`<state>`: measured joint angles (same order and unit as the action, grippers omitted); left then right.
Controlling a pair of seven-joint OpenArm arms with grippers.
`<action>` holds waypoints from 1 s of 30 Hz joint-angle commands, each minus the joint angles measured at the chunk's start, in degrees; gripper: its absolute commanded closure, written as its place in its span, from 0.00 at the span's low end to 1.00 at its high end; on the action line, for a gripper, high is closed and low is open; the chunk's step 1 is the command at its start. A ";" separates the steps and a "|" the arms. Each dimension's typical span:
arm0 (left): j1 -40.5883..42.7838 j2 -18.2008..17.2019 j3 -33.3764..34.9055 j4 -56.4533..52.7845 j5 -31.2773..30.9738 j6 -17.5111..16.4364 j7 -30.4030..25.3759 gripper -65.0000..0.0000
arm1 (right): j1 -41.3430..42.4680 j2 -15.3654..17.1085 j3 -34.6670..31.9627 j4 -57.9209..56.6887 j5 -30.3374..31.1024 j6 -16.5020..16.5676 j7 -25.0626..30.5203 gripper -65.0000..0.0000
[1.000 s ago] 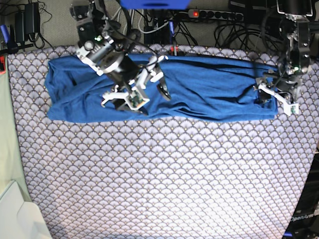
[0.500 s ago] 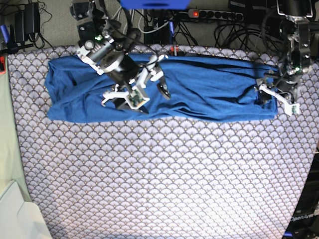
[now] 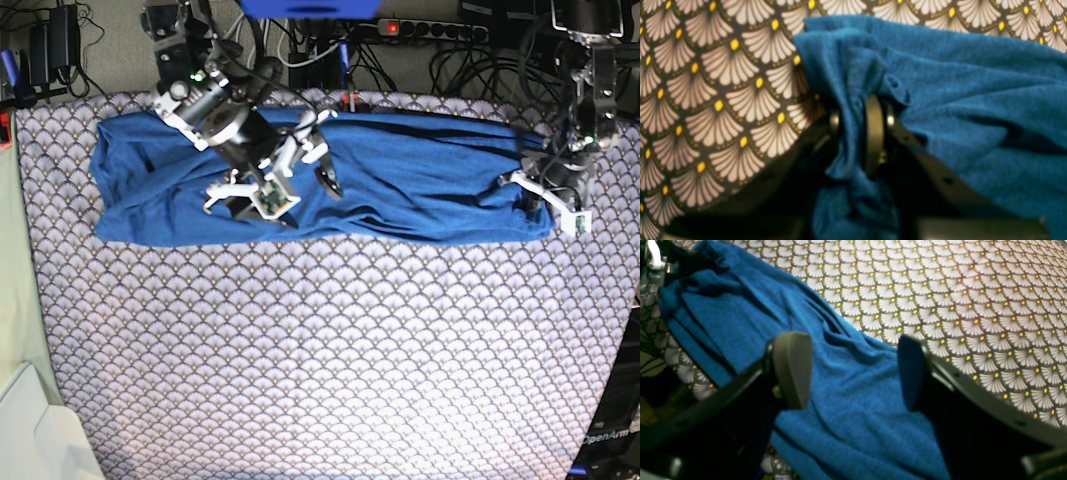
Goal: Fold the T-shirt properly
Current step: 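Grasp the shirt end with the left gripper and adjust it, then fold the held shirt end over toward the right gripper with the left gripper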
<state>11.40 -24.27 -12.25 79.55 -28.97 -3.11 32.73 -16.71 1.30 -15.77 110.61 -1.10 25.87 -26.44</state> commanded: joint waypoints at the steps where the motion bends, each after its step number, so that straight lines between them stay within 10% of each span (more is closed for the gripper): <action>1: 0.34 0.23 -0.10 -0.38 1.41 1.05 3.18 0.97 | 0.40 -0.03 -0.01 0.82 0.97 0.37 1.42 0.36; 12: 1.48 2.43 0.25 9.20 1.59 1.66 3.45 0.99 | 0.40 -0.03 0.08 1.00 0.97 0.37 1.42 0.36; 24: 1.66 7.44 1.39 28.10 1.85 2.02 15.66 0.99 | 0.49 -0.38 4.91 2.32 1.06 0.37 1.86 0.36; 30: 0.95 8.84 8.51 29.77 1.85 15.11 18.21 0.99 | 1.63 -0.47 10.10 2.49 1.06 0.37 1.95 0.36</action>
<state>13.15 -15.33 -3.42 108.27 -25.89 11.03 51.24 -15.55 0.95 -5.63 111.74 -0.86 25.87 -26.13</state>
